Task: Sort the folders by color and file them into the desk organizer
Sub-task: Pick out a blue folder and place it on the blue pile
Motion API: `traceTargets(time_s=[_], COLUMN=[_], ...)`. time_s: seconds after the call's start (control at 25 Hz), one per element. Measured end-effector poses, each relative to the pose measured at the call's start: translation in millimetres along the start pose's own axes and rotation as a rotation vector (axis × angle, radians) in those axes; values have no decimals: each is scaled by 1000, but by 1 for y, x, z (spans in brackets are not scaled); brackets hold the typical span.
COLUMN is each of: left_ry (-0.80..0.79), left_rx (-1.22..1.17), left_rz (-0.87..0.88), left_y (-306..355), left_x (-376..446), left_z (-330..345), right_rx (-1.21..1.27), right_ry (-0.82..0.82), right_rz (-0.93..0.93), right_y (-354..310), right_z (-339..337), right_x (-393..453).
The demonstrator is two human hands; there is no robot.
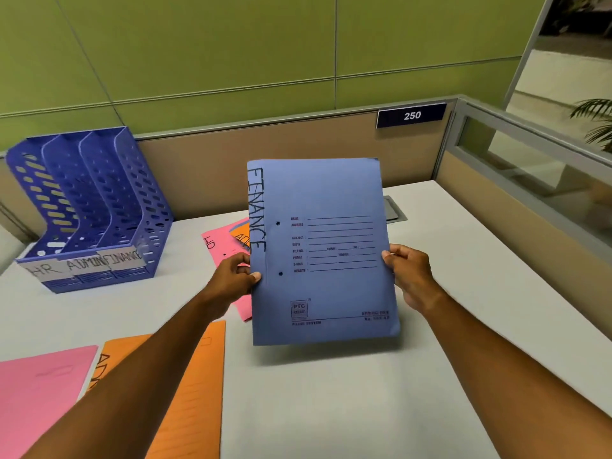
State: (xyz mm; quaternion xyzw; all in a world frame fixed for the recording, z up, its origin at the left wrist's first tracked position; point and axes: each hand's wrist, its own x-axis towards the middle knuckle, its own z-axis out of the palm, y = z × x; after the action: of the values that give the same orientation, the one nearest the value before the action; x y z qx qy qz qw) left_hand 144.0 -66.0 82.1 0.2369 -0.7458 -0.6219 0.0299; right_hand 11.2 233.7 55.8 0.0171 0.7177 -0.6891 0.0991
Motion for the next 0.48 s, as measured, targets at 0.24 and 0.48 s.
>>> traceTargets(time_s=[0.24,0.48], left_ry=[-37,1], left_rx=[-88,-32], left_rz=[-113,-229], left_y=[-44,-89], left_x=[-50,-87], left_z=[-37,-45], right_rx=[-22,-226], right_ry=[-133,-155], right_rz=[140,326], right_y=[21,44], right_z=[13,6], right_x=[-49,-99])
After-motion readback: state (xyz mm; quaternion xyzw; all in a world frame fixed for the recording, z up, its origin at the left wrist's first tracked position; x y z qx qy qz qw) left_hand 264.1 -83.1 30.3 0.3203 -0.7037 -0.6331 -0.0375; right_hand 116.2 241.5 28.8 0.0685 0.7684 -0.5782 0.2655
